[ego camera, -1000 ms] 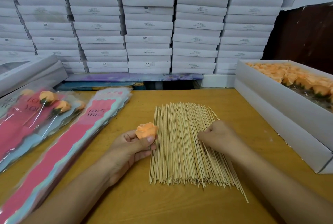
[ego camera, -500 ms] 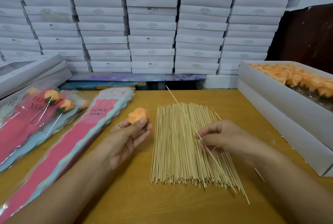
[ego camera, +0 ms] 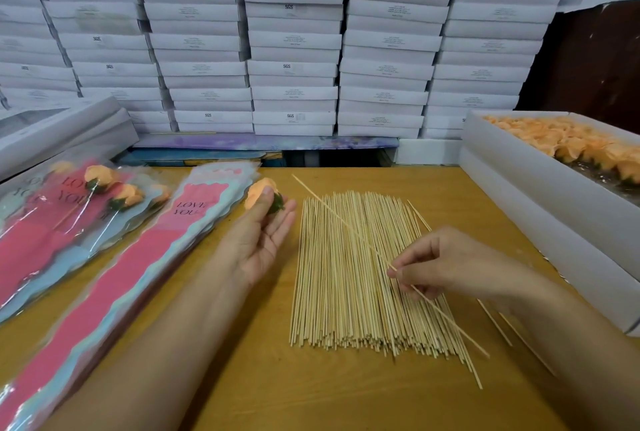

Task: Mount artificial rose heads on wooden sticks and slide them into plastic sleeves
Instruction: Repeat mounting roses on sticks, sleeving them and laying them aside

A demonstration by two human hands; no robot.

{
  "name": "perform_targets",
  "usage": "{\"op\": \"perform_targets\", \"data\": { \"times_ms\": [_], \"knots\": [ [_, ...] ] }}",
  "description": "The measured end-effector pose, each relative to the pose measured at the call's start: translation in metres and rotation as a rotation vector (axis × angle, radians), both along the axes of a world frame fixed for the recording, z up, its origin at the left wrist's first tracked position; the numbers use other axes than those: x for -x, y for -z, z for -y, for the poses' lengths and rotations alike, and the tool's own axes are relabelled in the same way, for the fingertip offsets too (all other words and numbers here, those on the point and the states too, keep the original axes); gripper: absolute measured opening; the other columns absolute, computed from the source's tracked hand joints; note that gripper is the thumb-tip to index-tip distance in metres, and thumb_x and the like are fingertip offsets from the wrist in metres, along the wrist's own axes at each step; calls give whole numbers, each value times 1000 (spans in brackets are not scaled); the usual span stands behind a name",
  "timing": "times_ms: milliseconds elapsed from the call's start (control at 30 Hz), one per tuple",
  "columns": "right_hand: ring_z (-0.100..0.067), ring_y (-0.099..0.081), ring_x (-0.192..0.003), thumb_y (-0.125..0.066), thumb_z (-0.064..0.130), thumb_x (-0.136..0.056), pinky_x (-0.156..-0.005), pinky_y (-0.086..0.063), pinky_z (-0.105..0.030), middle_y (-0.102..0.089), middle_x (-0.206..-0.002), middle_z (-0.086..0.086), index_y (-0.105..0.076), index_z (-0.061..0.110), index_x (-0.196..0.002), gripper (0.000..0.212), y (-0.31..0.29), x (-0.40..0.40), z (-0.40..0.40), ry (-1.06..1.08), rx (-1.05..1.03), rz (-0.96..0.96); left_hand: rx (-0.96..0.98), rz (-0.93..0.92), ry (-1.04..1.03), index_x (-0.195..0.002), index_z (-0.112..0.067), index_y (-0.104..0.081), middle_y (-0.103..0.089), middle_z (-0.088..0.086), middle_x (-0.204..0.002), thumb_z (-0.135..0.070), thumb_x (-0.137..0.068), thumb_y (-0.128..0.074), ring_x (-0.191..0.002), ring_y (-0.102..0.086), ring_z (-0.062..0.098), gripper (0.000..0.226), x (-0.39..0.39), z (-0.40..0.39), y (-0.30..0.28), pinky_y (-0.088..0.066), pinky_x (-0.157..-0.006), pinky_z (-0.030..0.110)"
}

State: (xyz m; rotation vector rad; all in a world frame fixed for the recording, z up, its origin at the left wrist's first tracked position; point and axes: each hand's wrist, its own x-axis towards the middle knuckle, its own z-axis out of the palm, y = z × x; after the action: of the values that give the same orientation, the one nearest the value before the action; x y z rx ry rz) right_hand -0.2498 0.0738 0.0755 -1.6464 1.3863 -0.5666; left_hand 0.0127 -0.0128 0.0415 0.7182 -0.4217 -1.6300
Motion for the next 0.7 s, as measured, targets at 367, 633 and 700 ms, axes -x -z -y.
{"op": "perform_targets", "data": {
  "times_ms": [367, 633, 700],
  "knots": [
    [-7, -59, -59, -68, 10, -88, -62, -48, -21, -70, -65, -7, -79, 9, -74, 18, 2, 1, 0, -45, -15, -102, 14, 40, -40, -100, -5, -67, -78, 10, -84, -13, -91, -68, -76, -77, 16, 12, -8, 1, -3, -61, -55, 25],
    [-5, -57, -57, -68, 6, -88, -62, -48, -21, -69, -63, -5, -80, 10, -76, 18, 0, 0, -2, -45, -12, -104, 18, 48, -32, -102, -5, -67, -78, 10, -84, -13, -90, -69, -78, -77, 16, 15, -9, 1, -1, -60, -55, 25],
    [-5, -57, -58, -69, 7, -88, -61, -47, -20, -69, -64, -5, -81, 10, -77, 16, -1, 0, -2, -39, -18, -98, 17, 46, -30, -103, -5, -66, -78, 10, -85, -13, -89, -70, -79, -77, 17, 17, -10, 1, -1, -60, -54, 25]
  ]
}}
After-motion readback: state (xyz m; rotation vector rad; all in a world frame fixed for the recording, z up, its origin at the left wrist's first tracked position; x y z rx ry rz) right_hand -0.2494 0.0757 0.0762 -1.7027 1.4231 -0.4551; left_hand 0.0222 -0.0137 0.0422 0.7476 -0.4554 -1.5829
